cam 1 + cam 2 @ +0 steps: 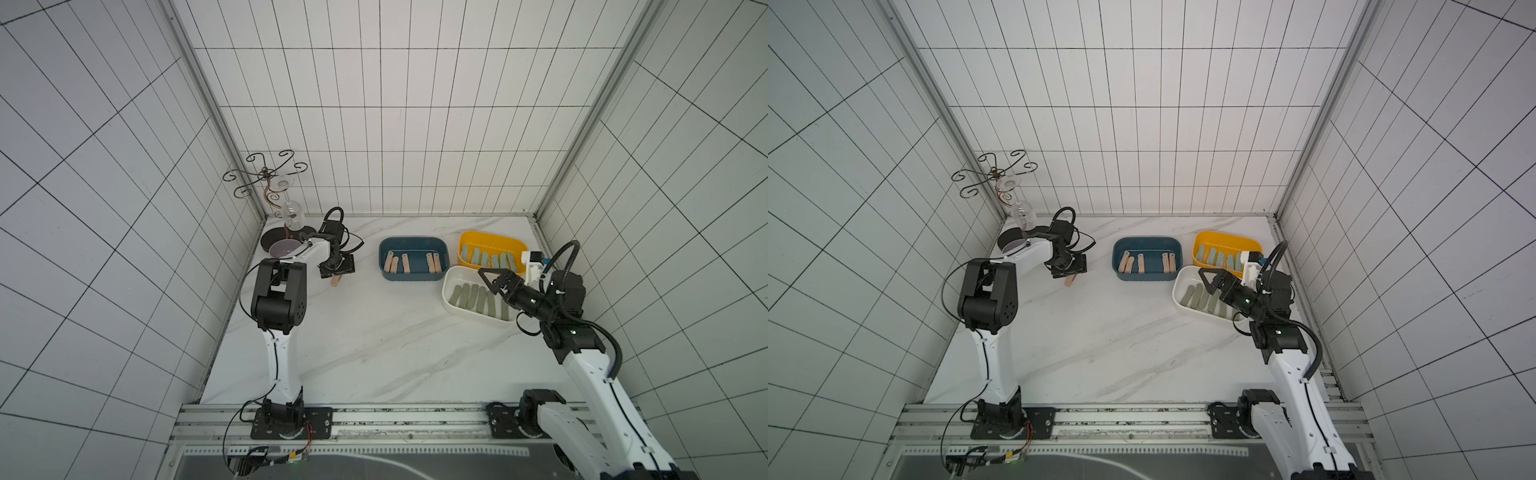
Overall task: Place the fruit knives into the storage box by color
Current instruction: Pick up the fruit knife from the center of the board.
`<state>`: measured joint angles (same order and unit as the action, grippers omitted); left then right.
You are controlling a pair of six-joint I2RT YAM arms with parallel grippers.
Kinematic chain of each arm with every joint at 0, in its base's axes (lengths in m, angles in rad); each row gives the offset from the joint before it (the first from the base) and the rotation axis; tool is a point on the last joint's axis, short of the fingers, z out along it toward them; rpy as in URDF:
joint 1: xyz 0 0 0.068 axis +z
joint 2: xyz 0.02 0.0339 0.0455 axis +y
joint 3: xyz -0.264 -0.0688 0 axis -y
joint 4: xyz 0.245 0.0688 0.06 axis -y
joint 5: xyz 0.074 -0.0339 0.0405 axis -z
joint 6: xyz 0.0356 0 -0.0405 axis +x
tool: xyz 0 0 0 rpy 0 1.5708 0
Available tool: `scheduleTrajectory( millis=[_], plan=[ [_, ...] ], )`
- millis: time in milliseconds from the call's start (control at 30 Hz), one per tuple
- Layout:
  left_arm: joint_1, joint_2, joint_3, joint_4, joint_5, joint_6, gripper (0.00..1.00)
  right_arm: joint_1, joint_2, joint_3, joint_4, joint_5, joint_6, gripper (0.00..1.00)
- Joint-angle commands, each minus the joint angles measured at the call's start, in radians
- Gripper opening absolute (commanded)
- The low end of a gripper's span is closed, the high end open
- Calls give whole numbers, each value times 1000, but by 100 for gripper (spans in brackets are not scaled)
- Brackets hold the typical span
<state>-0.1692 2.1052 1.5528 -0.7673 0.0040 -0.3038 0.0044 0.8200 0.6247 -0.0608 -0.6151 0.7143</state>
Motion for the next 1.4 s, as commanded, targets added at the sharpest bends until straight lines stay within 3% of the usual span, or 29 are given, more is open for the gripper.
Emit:
scheduleTrajectory(
  millis=[0, 367, 567, 800, 1033, 1367],
  plan=[
    [-8, 5, 26, -15, -114, 5, 66, -10, 5, -25, 39, -14, 4, 100],
    [-51, 87, 113, -34, -189, 44, 58, -9, 4, -30, 38, -8, 6, 100],
    [-57, 114, 141, -56, -197, 42, 46, -10, 3, -26, 33, -6, 2, 100],
    [-52, 97, 99, -62, -179, 30, 51, -9, 1, -24, 30, -3, 2, 100],
    [-34, 13, -30, -10, -128, 4, 56, -10, 10, -27, 42, -7, 6, 100],
    [-32, -1, -68, 3, -119, 7, 46, -10, 14, -31, 52, -9, 10, 100]
  ],
)
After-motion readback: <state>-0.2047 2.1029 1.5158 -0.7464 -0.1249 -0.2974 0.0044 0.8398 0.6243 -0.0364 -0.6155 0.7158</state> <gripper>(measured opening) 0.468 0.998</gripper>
